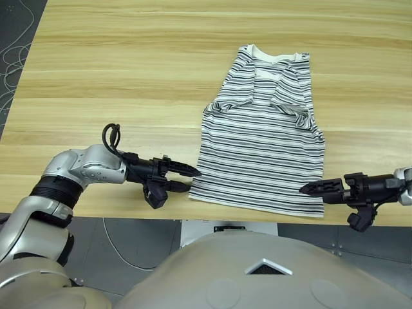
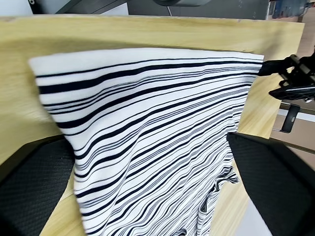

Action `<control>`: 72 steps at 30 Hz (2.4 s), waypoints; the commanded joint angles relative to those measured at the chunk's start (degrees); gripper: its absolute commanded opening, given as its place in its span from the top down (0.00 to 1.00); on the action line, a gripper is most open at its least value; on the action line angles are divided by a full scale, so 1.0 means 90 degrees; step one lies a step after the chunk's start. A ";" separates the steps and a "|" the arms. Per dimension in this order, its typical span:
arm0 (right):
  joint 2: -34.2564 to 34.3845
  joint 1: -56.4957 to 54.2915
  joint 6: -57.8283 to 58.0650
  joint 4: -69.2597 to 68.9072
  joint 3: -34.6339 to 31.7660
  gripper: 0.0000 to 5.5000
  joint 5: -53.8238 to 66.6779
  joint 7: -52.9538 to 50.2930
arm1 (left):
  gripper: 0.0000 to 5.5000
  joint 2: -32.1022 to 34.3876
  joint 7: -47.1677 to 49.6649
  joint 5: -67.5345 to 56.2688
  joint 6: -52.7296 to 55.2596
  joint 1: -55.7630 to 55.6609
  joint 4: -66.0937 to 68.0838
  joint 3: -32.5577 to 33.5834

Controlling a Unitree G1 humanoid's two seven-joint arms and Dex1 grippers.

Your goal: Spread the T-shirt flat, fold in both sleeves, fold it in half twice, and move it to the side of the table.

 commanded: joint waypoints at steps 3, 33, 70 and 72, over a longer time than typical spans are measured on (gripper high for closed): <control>0.0339 0.0136 0.0143 -0.0018 0.0438 0.01 -0.0183 0.0590 | 0.40 -0.0256 -0.0102 0.0403 0.0100 0.0014 0.0159 -0.0212; 0.0398 0.0163 0.0338 -0.0082 0.0451 0.89 0.0609 0.1503 | 0.98 -0.0370 0.0006 0.0494 0.0138 0.0023 0.0204 -0.0279; 0.2238 -0.1739 0.8084 0.0620 0.0512 0.98 0.9723 0.9196 | 0.98 0.0656 -0.5274 -0.5682 0.7883 0.1130 -0.4056 0.1082; 0.2359 -0.1725 0.8188 0.0704 0.0431 0.98 0.9775 0.9406 | 0.98 0.0538 -0.5344 -0.5817 0.7999 0.1202 -0.4095 0.1193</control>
